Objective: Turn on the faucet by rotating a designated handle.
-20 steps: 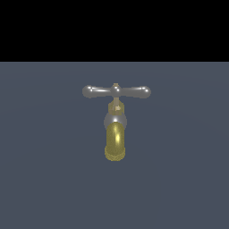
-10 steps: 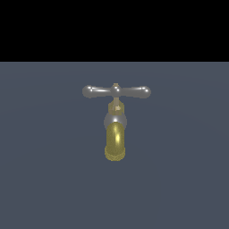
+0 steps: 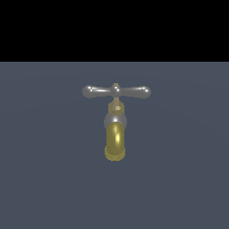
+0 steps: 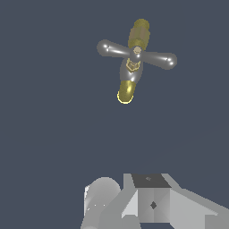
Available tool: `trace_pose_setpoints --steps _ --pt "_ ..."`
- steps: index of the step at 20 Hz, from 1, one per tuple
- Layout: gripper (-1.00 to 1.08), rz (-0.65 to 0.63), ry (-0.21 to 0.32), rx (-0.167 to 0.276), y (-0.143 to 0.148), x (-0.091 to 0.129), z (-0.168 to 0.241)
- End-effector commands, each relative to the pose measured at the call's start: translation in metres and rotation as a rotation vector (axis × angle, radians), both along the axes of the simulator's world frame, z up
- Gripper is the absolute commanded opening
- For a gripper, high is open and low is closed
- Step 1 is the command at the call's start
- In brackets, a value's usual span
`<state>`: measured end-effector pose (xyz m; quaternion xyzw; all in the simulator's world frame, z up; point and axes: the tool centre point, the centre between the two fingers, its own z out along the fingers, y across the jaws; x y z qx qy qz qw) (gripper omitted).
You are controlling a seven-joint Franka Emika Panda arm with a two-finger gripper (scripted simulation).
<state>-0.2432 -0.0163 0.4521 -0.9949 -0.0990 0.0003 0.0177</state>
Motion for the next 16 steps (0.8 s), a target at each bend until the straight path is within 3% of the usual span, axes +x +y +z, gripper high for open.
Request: trace_pose_setpoints --steps 1,16 --pt "-1.0 0.055 -0.001 -0.001 -0.007 0.003 -0.011" --pt "-1.0 0.409 -0.007 -0.01 -0.046 0.031 -0.08"
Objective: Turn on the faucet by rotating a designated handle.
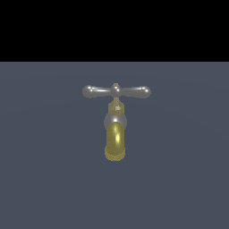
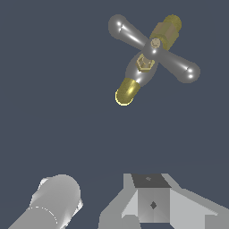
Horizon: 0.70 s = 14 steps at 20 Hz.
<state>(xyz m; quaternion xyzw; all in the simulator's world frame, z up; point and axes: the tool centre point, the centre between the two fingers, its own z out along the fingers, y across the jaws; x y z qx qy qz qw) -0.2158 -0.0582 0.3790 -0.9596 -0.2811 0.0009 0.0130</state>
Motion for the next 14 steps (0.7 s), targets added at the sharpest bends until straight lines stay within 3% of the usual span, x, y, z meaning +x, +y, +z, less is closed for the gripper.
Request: trace_pose_setpoints --steps 1,14 --pt "-1.0 0.061 -0.001 -0.002 -0.006 0.006 -0.012" --pt "-1.0 0.368 -0.007 -0.011 -0.03 0.043 -0.072"
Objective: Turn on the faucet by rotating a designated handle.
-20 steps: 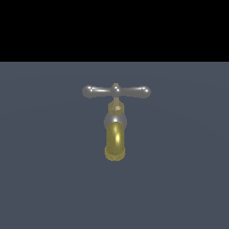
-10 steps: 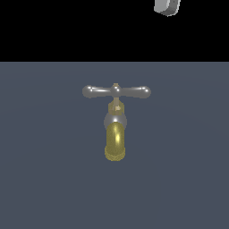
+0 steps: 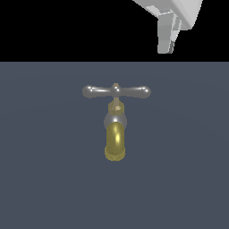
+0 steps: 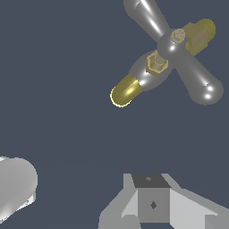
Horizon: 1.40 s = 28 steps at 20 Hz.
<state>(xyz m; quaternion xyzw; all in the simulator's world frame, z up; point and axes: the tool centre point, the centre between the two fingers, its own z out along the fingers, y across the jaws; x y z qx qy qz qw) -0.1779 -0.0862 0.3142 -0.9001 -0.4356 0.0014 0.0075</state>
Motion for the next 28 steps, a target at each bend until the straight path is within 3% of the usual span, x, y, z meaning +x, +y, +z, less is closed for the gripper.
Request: trace_pose_setpoints --steps 1,19,28 --pt "-1.0 0.06 -0.002 -0.002 -0.004 0.008 -0.012" --pt "-1.0 0.446 -0.009 -0.012 -0.015 0.065 -0.086" --pt "-1.0 0.567 -0.012 -0.012 -0.012 0.084 -0.109"
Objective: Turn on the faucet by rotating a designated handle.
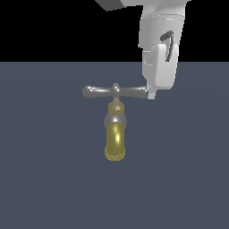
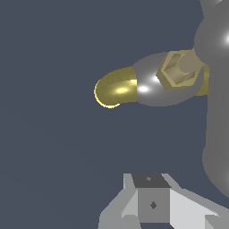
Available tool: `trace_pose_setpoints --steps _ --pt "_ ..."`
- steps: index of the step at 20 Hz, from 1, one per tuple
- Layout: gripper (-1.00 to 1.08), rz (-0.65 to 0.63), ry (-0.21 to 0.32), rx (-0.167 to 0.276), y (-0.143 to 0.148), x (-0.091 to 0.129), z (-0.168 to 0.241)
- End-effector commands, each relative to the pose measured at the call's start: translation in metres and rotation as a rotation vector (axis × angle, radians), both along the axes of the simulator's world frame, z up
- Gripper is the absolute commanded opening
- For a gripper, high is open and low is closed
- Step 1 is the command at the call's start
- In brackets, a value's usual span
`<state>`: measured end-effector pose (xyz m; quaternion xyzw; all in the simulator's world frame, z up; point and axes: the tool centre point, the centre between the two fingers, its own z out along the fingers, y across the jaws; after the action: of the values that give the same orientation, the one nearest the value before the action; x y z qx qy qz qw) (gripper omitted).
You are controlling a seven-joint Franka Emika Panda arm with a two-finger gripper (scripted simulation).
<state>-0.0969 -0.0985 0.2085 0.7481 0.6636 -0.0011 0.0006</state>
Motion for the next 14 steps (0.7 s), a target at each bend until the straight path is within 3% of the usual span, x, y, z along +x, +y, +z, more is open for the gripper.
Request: trace_pose_setpoints --steps 1,14 --pt "-1.0 0.025 -0.001 0.0 0.0007 0.004 -0.0046" --pt "-1.0 0.06 -0.001 0.002 0.0025 0.0094 -0.011"
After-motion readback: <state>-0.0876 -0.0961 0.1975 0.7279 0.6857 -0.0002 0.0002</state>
